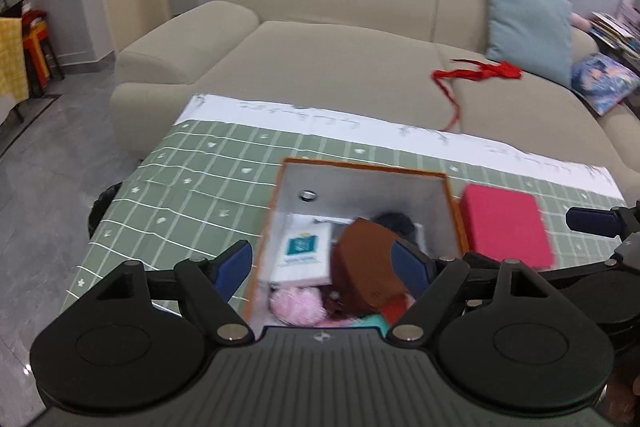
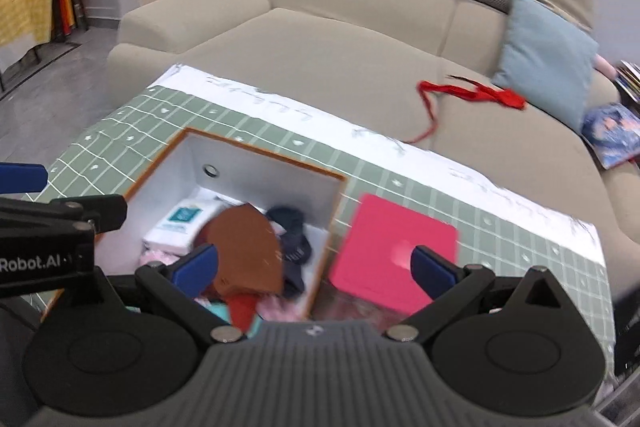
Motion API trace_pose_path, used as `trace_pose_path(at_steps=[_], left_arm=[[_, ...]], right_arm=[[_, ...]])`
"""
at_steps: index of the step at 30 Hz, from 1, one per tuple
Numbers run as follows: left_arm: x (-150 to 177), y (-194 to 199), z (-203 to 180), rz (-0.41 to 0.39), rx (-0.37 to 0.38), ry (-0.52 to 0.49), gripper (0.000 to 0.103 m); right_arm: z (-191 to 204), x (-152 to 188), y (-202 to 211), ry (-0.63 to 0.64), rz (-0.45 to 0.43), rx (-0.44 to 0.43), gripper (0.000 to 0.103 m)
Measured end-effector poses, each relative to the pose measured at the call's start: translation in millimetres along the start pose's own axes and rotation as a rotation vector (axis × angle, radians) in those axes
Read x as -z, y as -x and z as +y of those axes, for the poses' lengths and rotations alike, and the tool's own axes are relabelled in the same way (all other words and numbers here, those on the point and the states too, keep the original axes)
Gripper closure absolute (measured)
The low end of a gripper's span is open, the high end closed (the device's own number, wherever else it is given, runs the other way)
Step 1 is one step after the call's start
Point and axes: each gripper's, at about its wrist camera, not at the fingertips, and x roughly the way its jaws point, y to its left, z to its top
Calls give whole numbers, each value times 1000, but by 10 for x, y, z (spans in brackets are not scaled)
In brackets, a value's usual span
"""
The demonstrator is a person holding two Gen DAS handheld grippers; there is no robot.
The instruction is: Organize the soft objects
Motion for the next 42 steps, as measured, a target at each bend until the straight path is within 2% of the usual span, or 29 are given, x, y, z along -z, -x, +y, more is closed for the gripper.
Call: trace_pose_path(at_steps=[3,8,12,14,16,21,26,32,35,42], left_arm=[[84,133,-177,-20,28,-21,10],[230,297,-397,-67,101,-42,10],[368,367,-561,-155,144,-81,10],[453,366,-591,-180,217,-57,10],[528,321,-644,-165,260,-53,10],[808,147,-838,-162,193,-146,10],[979,-64,-939,-142,173,-209,10],[1089,-81,-932,-191,189,-207,10],[1086,-98,-912,-191,177,-199,10],[1062,-158,-815,-148,182,-160,10]], right_arm=[[-187,155,162,-45,1,10,3],[-446,450,427,-96,-40,85,3],[-598,702,581,-127,-94,80,3],[-673,851,624,-168,-109,79,3],[-726,982,626,-196,-121,75,3],[-827,1261,508,-244,-128,148,3],[-891,1416,370,-320,-110,143,3],[-818,1508,286,-309,-116,149,3],[-823,1545,280,-323,-115,148,3],[-792,1558,255,-289,-116,210,3]])
